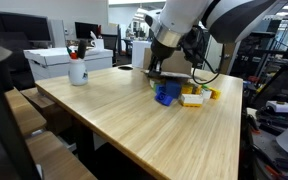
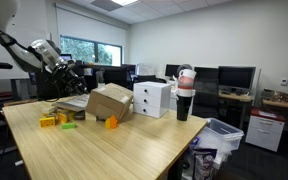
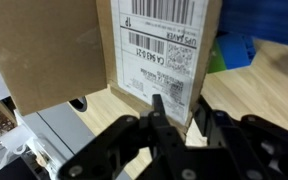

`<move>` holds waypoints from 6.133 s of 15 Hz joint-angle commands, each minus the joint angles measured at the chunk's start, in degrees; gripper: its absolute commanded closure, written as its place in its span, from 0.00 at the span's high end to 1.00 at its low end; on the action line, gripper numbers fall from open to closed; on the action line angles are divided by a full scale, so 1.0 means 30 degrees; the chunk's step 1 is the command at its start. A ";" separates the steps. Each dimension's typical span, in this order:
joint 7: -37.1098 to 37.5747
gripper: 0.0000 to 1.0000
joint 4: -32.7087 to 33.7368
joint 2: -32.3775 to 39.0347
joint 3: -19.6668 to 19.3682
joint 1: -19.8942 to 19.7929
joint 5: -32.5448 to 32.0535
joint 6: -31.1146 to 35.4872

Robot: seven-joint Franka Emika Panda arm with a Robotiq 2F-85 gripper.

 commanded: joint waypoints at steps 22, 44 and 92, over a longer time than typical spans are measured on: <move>0.2924 0.05 0.2105 -0.4019 -0.0019 -0.1568 -0.2959 -0.1033; 0.5980 0.04 0.5143 -0.4212 -0.1778 -0.2589 -0.4670 -0.3623; -1.9548 1.00 0.3974 -0.2264 -0.1364 -0.2359 2.2319 -1.1697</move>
